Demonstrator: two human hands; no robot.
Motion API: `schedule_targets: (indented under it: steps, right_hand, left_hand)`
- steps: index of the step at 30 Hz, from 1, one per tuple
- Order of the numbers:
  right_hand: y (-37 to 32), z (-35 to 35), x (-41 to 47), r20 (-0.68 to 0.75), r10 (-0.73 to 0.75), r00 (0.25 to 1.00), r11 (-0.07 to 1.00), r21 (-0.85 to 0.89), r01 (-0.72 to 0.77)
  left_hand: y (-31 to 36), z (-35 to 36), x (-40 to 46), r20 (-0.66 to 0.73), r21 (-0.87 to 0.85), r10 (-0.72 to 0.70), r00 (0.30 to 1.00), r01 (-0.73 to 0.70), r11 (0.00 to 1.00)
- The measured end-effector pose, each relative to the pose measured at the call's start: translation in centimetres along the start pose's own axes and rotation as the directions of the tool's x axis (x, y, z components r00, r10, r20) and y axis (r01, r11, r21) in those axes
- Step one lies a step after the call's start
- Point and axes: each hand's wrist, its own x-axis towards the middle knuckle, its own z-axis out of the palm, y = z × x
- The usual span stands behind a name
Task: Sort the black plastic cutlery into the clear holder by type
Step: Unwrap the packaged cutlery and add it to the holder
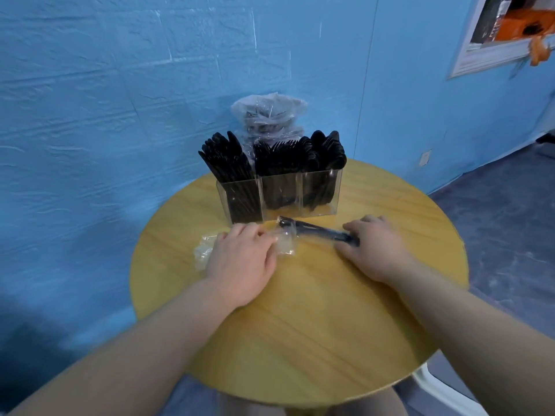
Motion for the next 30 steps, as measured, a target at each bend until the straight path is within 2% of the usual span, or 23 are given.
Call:
schedule_targets:
  steps: [2,5,7,10,12,14,17,20,23,25,26,28,30]
  right_hand:
    - [0.1,0.4,-0.1,-0.021,0.001,1.0,1.0,0.008,-0.001]
    - [0.1,0.4,-0.7,-0.083,0.038,0.996,0.993,0.114,-0.029]
    - [0.3,0.0,-1.4,-0.188,0.06,0.98,0.98,0.198,-0.022]
    - [0.3,-0.9,-2.7,-0.392,0.081,0.916,0.954,0.296,0.042]
    - [0.1,-1.3,-3.3,-0.442,0.052,0.896,0.949,0.302,0.094]
    - [-0.2,-1.3,-3.6,-0.416,-0.015,0.909,0.948,0.282,0.145]
    - [-1.2,-0.7,-4.1,-0.364,-0.139,0.921,0.937,0.254,0.242]
    - [-3.3,0.3,-4.5,-0.301,-0.27,0.915,0.911,0.226,0.344]
    - [-5.5,1.4,-4.5,-0.304,-0.352,0.885,0.887,0.195,0.419]
    - [-6.0,2.2,-4.5,-0.354,-0.295,0.888,0.882,0.257,0.395]
    - [-5.9,2.5,-4.6,-0.369,-0.21,0.905,0.882,0.327,0.338]
    - [-5.3,2.6,-4.5,-0.364,0.048,0.93,0.861,0.488,0.146]
    - [-4.6,2.3,-4.3,-0.372,0.247,0.895,0.81,0.586,0.02]
  left_hand:
    - [0.0,0.7,-0.7,0.095,0.005,-0.027,0.995,0.026,1.0]
    - [-0.1,1.3,-1.0,0.18,0.011,-0.036,0.983,0.034,0.999]
    - [-0.1,1.5,-0.6,0.205,0.01,-0.022,0.979,0.02,1.0]
    - [0.4,1.6,0.0,0.227,-0.001,0.005,0.974,-0.005,1.0]
    - [0.7,1.8,0.1,0.149,-0.047,-0.022,0.989,0.029,0.999]
    - [0.8,1.7,-0.3,-0.028,-0.134,-0.094,0.995,0.09,0.987]
    - [0.0,1.0,-1.4,-0.215,-0.22,-0.183,0.959,0.135,0.966]
    - [-0.7,0.3,-2.8,-0.256,-0.14,-0.075,0.964,0.04,0.989]
    - [-1.4,0.5,-4.1,-0.195,-0.136,-0.011,0.981,-0.016,0.991]
    - [-2.0,1.0,-4.8,-0.159,-0.234,-0.041,0.986,0.003,0.972]
    - [-2.2,1.1,-5.0,-0.154,-0.293,-0.073,0.985,0.026,0.956]
    - [-2.4,1.2,-5.2,-0.153,-0.359,-0.116,0.981,0.054,0.932]
    - [-2.4,1.4,-5.1,-0.16,-0.371,-0.122,0.98,0.055,0.927]
